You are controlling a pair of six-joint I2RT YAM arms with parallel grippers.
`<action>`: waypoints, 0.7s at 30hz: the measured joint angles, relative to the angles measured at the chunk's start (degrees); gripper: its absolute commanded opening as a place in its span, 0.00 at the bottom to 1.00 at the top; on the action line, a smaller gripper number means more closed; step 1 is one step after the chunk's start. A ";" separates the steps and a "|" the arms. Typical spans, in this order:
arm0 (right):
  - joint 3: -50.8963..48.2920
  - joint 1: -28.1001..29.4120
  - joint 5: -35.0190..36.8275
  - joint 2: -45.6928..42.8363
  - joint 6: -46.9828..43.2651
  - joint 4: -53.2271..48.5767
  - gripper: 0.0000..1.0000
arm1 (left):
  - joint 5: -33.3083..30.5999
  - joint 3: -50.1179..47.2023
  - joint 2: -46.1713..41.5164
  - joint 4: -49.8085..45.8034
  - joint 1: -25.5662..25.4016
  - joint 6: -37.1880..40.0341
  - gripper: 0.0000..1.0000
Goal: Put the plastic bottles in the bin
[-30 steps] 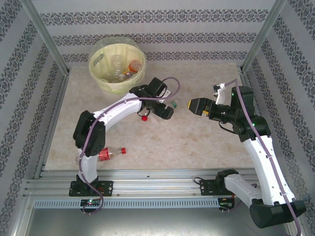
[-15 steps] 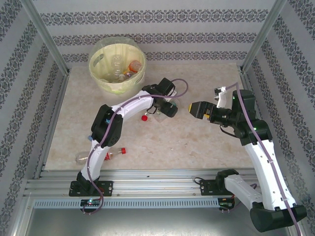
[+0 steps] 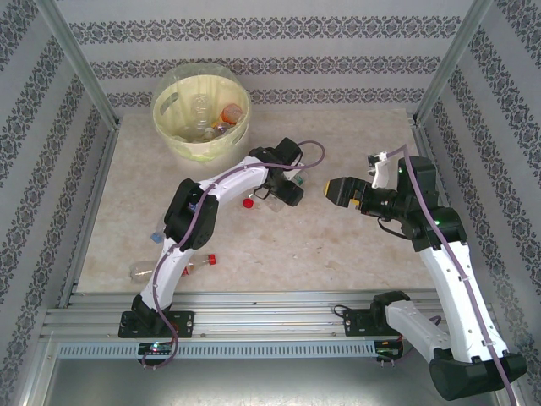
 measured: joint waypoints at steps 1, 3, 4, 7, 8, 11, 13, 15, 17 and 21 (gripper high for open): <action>0.00 0.00 0.02 0.00 0.00 0.00 0.98 | 0.00 0.00 0.02 -0.31 0.00 0.02 0.73; 0.00 0.00 0.00 0.00 0.00 0.00 0.98 | 0.00 0.00 0.04 -0.83 0.00 0.07 0.66; 0.00 0.00 0.00 0.00 0.00 0.00 0.98 | 0.00 0.00 0.04 -1.03 0.00 0.09 0.61; 0.00 0.00 0.00 0.00 0.00 0.00 0.98 | 0.04 0.09 0.04 -1.27 0.00 0.00 0.60; 0.00 0.00 0.00 0.00 0.00 0.02 0.98 | 0.15 0.11 0.04 -1.27 0.00 -0.02 0.59; -0.02 0.00 0.00 0.00 0.00 0.02 0.98 | 0.74 0.11 0.02 -1.31 0.00 -0.04 0.58; -0.02 0.00 0.00 -0.09 0.00 0.04 0.98 | 1.75 -0.26 -0.44 -1.25 0.00 -0.13 0.58; -0.02 0.00 -0.02 -0.48 0.00 0.11 0.98 | 2.91 -1.44 -1.95 -1.27 0.00 -0.33 0.58; -0.02 0.00 -0.07 -1.16 0.00 0.50 0.98 | 4.17 -2.34 -4.09 -1.31 0.00 -0.72 0.58; -0.02 0.00 -1.55 -2.40 0.04 1.73 0.98 | 7.41 -2.64 -11.10 -1.25 0.00 -1.92 0.59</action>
